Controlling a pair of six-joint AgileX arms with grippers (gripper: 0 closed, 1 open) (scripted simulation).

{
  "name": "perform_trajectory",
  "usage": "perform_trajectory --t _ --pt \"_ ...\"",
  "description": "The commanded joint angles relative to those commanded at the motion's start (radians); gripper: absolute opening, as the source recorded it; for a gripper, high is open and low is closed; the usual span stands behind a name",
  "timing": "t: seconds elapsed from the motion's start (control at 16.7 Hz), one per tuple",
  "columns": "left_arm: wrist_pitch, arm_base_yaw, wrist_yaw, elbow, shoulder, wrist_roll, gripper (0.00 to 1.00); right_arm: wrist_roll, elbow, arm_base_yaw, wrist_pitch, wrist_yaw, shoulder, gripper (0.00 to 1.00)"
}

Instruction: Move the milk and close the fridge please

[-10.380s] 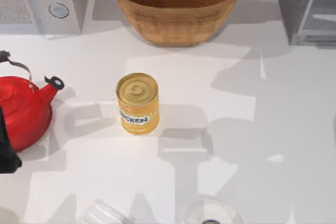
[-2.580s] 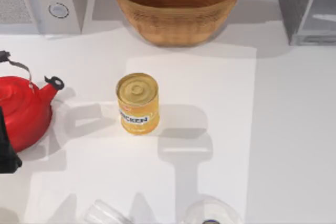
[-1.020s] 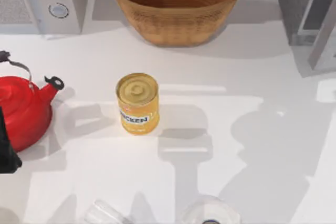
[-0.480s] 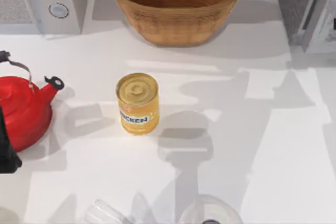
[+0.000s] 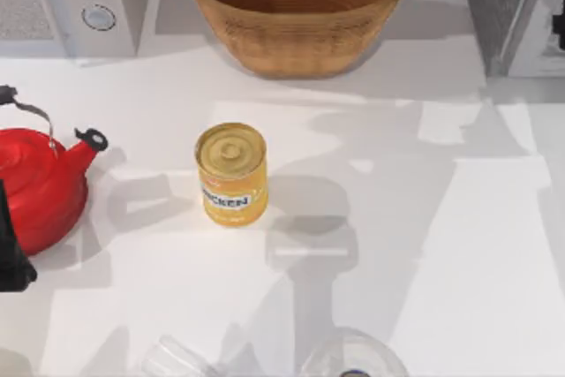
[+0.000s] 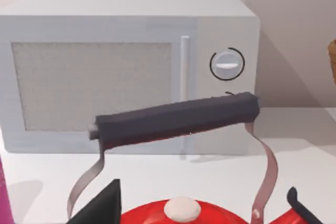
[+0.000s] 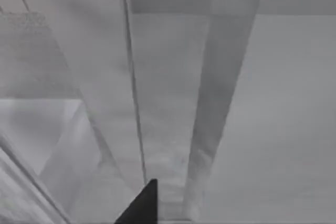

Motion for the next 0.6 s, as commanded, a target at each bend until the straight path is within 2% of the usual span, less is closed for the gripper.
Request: perform_trajectory --t 0.36,0.6 --pt "0.0 0.0 0.0 0.0 0.0 0.0 1.0 0.004 0.26 0.002 -0.044 0.001 0.188 1.0" --pt "0.0 0.0 0.0 0.0 0.0 0.0 1.0 0.001 0.325 0.0 -0.057 0.006 0.236 1.0"
